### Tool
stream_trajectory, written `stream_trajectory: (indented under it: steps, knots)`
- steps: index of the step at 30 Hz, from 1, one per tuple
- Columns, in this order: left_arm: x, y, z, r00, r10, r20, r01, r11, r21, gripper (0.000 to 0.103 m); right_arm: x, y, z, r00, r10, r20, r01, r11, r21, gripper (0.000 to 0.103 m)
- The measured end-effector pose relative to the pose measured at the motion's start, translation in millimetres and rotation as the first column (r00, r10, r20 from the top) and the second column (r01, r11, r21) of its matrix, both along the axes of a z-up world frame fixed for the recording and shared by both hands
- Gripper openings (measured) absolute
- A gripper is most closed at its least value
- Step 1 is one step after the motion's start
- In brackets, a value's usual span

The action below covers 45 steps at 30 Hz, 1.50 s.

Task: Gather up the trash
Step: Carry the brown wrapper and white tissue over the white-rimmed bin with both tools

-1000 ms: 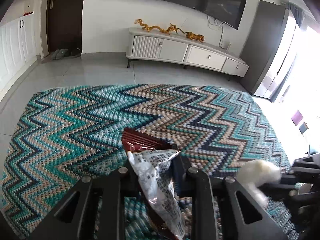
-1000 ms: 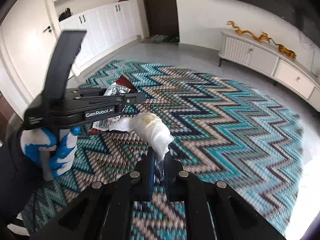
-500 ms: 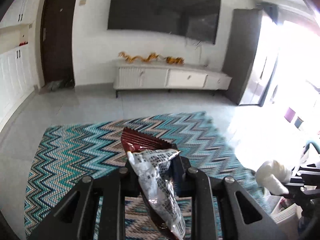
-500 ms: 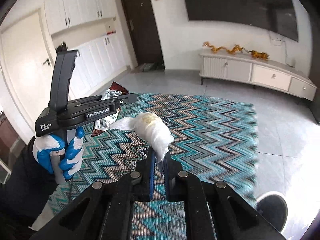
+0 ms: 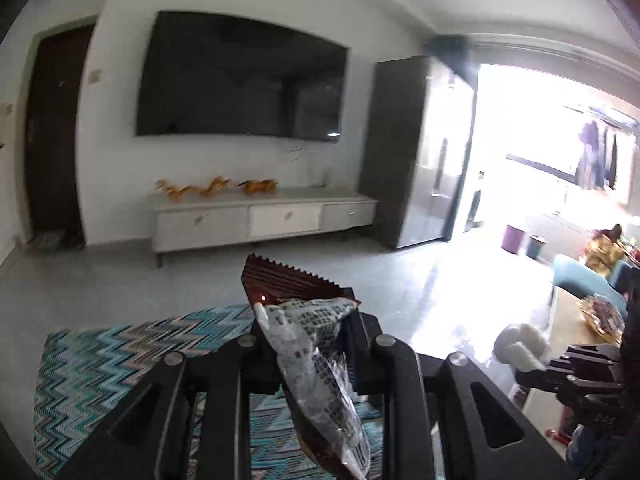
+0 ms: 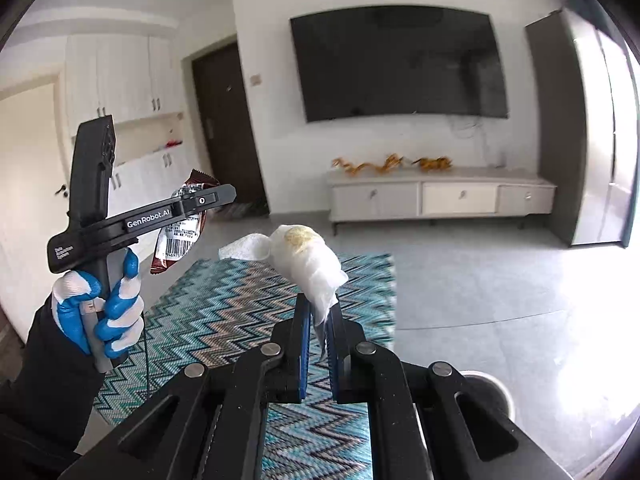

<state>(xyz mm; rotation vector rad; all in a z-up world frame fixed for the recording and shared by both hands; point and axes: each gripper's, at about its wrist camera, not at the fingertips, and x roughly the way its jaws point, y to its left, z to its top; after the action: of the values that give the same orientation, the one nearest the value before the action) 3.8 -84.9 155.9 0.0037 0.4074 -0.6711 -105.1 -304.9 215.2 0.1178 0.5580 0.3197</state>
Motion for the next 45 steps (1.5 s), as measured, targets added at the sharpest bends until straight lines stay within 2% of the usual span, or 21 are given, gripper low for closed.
stream_trajectory:
  steps: [5,11,14,28,36,45]
  knots:
    - [-26,-45,13,0.995,-0.090,0.031,0.090,0.996,0.025,0.022,-19,-28,6,0.998,-0.059,0.029,0.059,0.998,0.023,0.008]
    - [-33,-93,1,0.989,-0.149,0.016,0.147,0.986,0.080,0.022,-29,-59,-5,0.991,-0.134,0.016,0.132,0.989,0.065,0.008]
    - [-37,-114,-4,0.989,-0.148,0.014,0.146,0.983,0.108,0.022,-27,-74,-14,0.986,-0.168,0.001,0.167,0.982,0.085,0.008]
    - [-15,-185,-71,0.993,-0.112,-0.042,0.119,0.955,0.271,0.022,3,-124,-69,0.965,-0.238,-0.111,0.255,0.951,0.173,0.008]
    - [-9,-234,-105,0.986,-0.144,-0.080,0.163,0.921,0.355,0.022,19,-153,-106,0.941,-0.271,-0.201,0.313,0.924,0.218,0.008]
    - [1,-284,-143,0.973,-0.179,-0.148,0.225,0.884,0.409,0.022,27,-181,-147,0.906,-0.298,-0.300,0.374,0.896,0.241,0.008]
